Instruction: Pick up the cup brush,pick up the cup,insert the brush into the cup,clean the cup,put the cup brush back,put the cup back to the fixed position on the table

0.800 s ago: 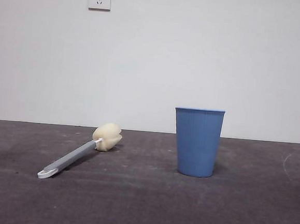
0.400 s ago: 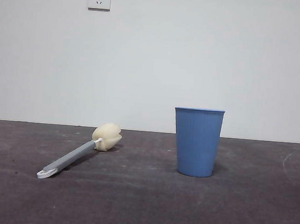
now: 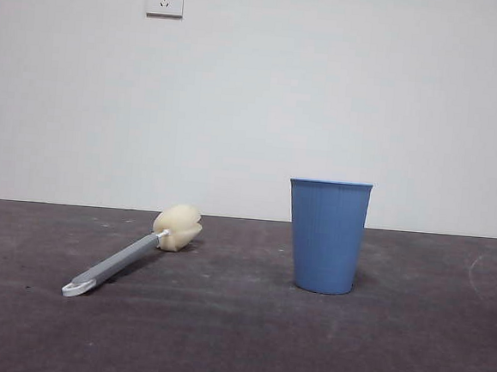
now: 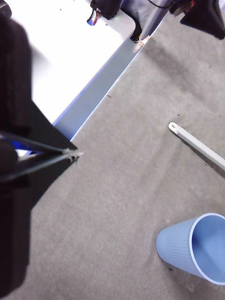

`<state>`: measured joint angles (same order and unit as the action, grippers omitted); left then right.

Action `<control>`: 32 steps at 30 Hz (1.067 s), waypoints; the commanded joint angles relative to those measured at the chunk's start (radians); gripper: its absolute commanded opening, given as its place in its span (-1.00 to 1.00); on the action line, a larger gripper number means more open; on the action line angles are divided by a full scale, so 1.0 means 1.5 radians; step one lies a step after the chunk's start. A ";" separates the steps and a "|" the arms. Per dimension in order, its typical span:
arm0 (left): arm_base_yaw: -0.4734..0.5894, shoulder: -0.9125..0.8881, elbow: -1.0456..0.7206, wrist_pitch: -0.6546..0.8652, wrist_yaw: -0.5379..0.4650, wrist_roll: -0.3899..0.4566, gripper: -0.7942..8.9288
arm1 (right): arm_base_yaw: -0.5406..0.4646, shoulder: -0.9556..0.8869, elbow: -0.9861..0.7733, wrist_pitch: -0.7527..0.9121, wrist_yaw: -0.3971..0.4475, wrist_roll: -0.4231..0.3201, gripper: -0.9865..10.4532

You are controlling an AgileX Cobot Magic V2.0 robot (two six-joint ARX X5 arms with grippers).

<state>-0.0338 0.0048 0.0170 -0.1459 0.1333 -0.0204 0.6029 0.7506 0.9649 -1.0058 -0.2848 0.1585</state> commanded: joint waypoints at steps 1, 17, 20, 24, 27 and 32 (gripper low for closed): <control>0.002 -0.002 -0.009 -0.024 0.000 -0.011 -0.84 | 0.001 -0.001 0.001 0.001 0.002 0.004 -0.83; 0.002 -0.002 -0.009 -0.013 0.000 -0.009 -0.84 | 0.001 -0.001 0.001 0.001 0.002 0.004 -0.83; 0.002 -0.002 -0.009 -0.013 -0.001 -0.009 -0.84 | 0.001 -0.001 0.001 0.001 0.002 0.004 -0.83; 0.002 -0.002 -0.009 -0.013 -0.001 -0.009 -0.84 | 0.001 -0.001 0.001 0.002 0.003 0.004 -0.83; 0.002 -0.002 -0.009 -0.013 -0.001 -0.009 -0.84 | -0.001 -0.012 0.001 0.001 0.006 0.001 -0.83; 0.002 -0.002 -0.009 -0.013 0.000 -0.009 -0.84 | -0.014 -0.080 0.001 0.021 0.068 -0.026 -0.83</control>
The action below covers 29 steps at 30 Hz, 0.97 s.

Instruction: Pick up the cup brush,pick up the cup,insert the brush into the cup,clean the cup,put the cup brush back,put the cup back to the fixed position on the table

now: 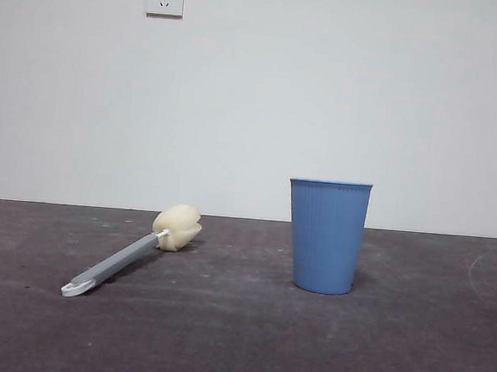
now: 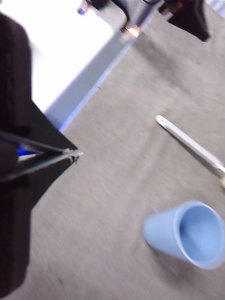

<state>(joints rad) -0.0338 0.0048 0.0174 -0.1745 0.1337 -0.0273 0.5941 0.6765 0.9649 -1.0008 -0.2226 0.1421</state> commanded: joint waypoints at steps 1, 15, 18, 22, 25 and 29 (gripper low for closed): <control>0.002 -0.002 -0.010 0.006 -0.001 -0.004 -0.84 | -0.014 -0.050 0.001 0.040 0.034 -0.016 -0.83; 0.002 -0.002 -0.010 0.006 -0.001 -0.004 -0.84 | -0.124 -0.262 -0.056 0.296 0.042 -0.191 -0.83; 0.002 -0.002 -0.010 0.006 -0.001 -0.004 -0.84 | -0.145 -0.302 -0.137 0.377 0.071 -0.179 -0.83; 0.002 -0.002 -0.010 0.006 -0.001 -0.004 -0.84 | -0.170 -0.359 -0.271 0.492 0.071 -0.139 -0.83; 0.002 -0.002 -0.010 0.006 -0.001 -0.004 -0.84 | -0.185 -0.395 -0.363 0.534 0.071 -0.125 -0.83; 0.002 -0.002 -0.010 0.006 -0.001 -0.004 -0.84 | -0.202 -0.436 -0.452 0.542 0.080 -0.122 -0.83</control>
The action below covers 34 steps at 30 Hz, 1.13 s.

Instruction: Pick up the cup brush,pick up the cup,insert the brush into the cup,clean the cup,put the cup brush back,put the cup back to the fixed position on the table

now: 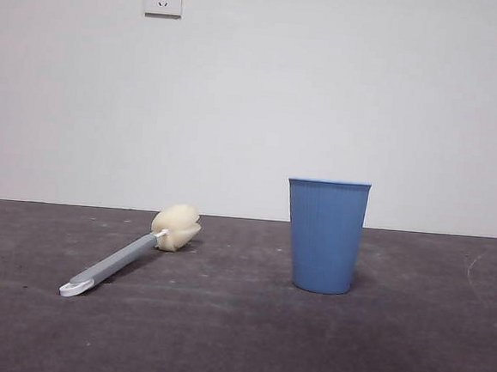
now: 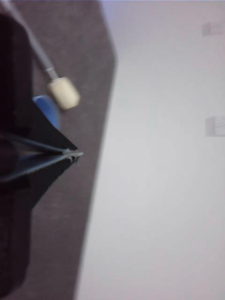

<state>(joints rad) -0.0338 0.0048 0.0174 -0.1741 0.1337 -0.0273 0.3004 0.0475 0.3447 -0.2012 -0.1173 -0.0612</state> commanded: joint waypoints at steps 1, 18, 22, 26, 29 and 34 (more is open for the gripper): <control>0.002 -0.002 -0.010 0.006 -0.001 -0.004 -0.84 | -0.009 -0.026 -0.060 0.009 0.013 0.013 -0.83; 0.002 -0.002 -0.010 0.006 -0.001 -0.004 -0.84 | -0.056 -0.030 -0.227 0.022 0.012 0.045 -0.83; 0.002 -0.002 -0.010 0.006 -0.001 -0.004 -0.84 | -0.068 -0.030 -0.227 0.016 0.013 0.045 -0.83; 0.002 -0.002 -0.010 0.005 -0.001 -0.004 -0.84 | -0.069 -0.030 -0.227 0.019 0.013 0.047 -0.83; 0.002 -0.002 -0.010 0.006 -0.001 -0.004 -0.84 | -0.069 -0.028 -0.227 0.019 0.013 0.047 -0.83; 0.002 -0.002 -0.010 0.005 -0.001 -0.004 -0.84 | -0.069 -0.026 -0.227 0.019 0.013 0.047 -0.83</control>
